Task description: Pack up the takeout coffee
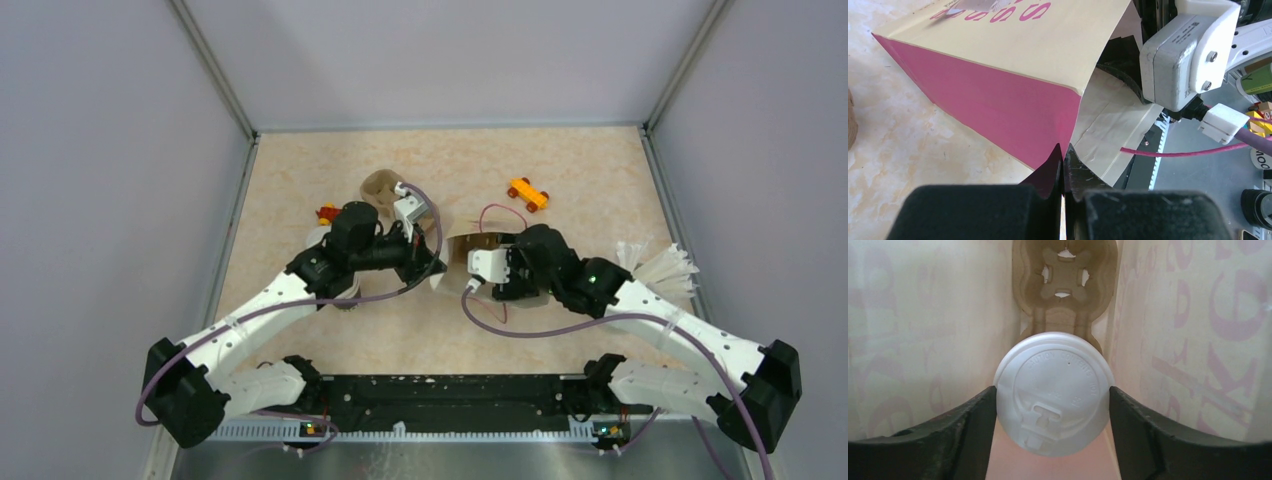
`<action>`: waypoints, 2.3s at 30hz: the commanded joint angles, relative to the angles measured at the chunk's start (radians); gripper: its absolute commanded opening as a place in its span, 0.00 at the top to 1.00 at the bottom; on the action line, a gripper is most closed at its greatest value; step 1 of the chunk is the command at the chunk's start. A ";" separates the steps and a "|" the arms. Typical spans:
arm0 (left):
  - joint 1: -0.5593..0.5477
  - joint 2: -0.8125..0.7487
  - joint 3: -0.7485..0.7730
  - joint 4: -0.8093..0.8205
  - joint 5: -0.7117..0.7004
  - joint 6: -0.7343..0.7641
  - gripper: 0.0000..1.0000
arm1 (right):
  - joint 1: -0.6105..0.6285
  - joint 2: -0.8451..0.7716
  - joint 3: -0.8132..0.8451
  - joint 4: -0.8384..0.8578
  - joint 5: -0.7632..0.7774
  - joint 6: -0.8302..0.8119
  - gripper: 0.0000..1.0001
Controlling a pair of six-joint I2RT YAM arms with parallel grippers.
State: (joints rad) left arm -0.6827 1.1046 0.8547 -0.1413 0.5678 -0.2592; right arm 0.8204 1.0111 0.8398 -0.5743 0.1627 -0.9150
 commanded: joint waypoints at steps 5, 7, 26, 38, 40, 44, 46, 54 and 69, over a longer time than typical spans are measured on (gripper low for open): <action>-0.002 0.010 0.060 -0.009 0.004 0.008 0.98 | -0.013 -0.014 -0.051 0.084 0.027 -0.007 0.36; -0.002 0.017 0.061 -0.014 0.008 0.008 0.98 | -0.016 -0.018 -0.071 0.108 0.030 0.009 0.36; -0.029 0.039 0.080 -0.028 -0.019 0.009 0.96 | -0.063 -0.088 -0.144 0.131 0.045 0.076 0.22; -0.035 0.049 0.098 -0.044 -0.045 0.013 0.97 | -0.063 -0.063 0.012 0.025 -0.054 0.050 0.13; -0.034 0.050 0.099 -0.043 -0.044 0.008 0.97 | -0.063 -0.063 0.027 0.011 -0.060 0.053 0.13; -0.036 0.056 0.102 -0.043 -0.045 0.008 0.97 | -0.063 -0.060 0.053 -0.021 -0.093 0.057 0.16; -0.038 0.058 0.105 -0.043 -0.046 0.009 0.97 | -0.063 -0.057 0.058 -0.028 -0.102 0.067 0.19; -0.040 0.071 0.116 -0.042 -0.047 0.002 0.98 | -0.055 -0.047 0.068 -0.020 -0.132 0.073 0.20; -0.042 0.087 0.135 -0.052 -0.059 -0.003 0.98 | -0.052 -0.059 0.085 -0.042 -0.158 0.080 0.39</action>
State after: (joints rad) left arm -0.7208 1.1847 0.9482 -0.2043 0.5102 -0.2600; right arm 0.7700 0.9642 0.8799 -0.6281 0.0280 -0.8440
